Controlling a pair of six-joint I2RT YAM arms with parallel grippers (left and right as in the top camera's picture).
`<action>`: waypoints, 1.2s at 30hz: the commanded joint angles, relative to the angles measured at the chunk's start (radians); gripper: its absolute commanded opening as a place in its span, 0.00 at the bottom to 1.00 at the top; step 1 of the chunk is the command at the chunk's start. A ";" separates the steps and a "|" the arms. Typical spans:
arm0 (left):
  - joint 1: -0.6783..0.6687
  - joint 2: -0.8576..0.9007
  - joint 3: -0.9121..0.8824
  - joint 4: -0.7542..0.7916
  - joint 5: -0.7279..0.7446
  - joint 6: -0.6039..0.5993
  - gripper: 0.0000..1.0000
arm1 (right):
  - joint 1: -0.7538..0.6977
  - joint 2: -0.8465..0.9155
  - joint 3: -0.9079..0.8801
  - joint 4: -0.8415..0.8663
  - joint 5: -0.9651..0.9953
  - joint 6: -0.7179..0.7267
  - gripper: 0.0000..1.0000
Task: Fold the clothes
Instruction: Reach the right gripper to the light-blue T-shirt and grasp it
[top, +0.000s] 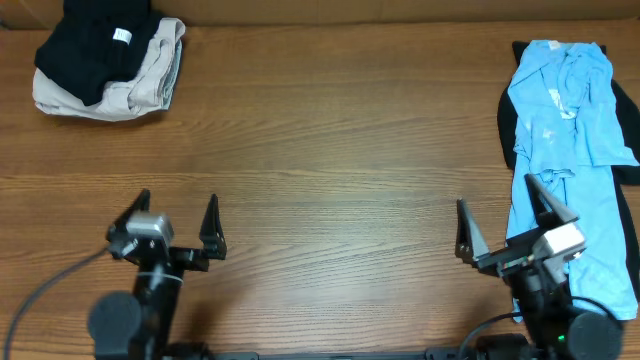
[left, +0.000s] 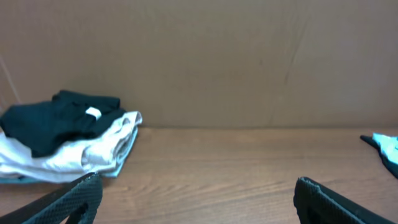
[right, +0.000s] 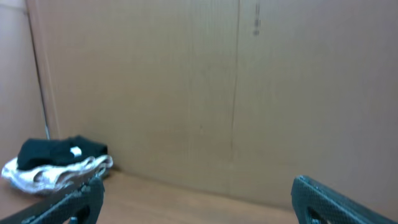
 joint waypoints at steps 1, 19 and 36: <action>0.005 0.167 0.206 -0.076 0.008 0.059 1.00 | 0.005 0.153 0.212 -0.087 -0.003 -0.005 1.00; 0.005 0.898 0.927 -0.618 0.037 0.118 1.00 | 0.005 1.069 1.217 -0.866 -0.069 0.025 1.00; 0.005 1.120 0.927 -0.566 0.068 0.118 1.00 | -0.286 1.533 1.199 -0.990 0.199 0.618 0.98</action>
